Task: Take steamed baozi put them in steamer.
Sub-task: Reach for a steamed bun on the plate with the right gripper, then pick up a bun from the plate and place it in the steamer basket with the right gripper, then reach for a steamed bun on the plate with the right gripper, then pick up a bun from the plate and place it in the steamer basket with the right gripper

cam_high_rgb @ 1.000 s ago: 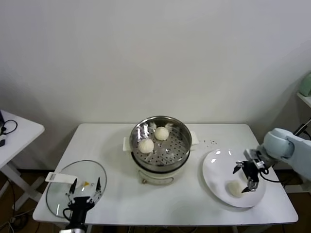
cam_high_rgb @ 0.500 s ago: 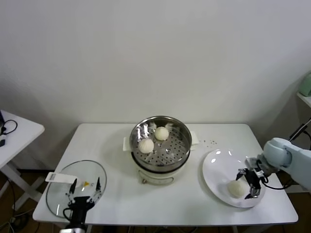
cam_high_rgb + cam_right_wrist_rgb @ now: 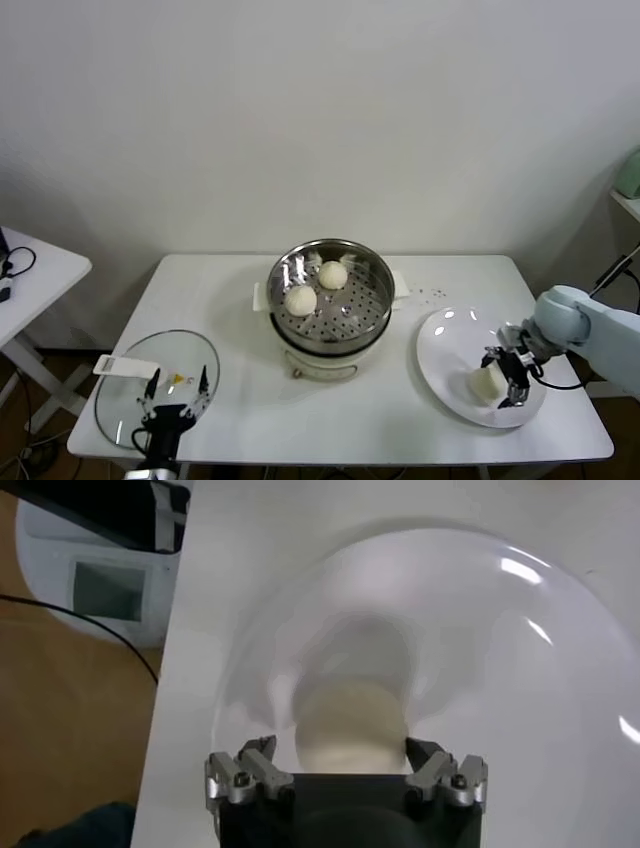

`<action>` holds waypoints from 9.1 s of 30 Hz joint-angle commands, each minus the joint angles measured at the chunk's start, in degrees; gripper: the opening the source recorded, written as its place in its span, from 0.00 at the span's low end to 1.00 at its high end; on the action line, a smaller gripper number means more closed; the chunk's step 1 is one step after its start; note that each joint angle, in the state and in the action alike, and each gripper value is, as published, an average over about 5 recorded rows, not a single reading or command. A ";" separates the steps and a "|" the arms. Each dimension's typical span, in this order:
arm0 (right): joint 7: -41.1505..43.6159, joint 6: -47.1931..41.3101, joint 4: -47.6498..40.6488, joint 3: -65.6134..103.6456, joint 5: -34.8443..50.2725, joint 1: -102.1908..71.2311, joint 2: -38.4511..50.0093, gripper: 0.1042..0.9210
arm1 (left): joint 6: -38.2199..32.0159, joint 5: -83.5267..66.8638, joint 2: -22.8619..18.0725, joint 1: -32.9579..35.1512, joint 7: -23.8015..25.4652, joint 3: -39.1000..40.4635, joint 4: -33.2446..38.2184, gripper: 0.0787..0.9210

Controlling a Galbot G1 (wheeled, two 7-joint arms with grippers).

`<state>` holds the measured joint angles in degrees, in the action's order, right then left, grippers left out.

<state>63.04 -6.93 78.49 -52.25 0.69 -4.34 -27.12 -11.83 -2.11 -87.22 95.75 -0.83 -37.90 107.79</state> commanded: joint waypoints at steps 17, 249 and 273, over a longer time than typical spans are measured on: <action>0.16 -0.07 -1.09 1.08 -0.15 -0.25 -0.67 0.71 | -0.03 0.21 -0.04 0.18 0.07 0.14 0.10 0.88; -0.20 1.77 -15.34 2.46 1.67 4.42 -4.06 0.72 | 5.33 4.20 0.59 -2.98 0.15 4.30 1.27 0.88; -2.35 -7.07 -14.07 -49.65 53.60 61.26 -26.61 0.72 | 5.17 4.17 0.65 -2.92 0.30 6.54 3.48 0.88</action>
<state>61.12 -11.95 63.96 -82.42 34.05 36.71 -41.99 -6.56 2.05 -86.65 92.75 -0.55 -31.83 110.73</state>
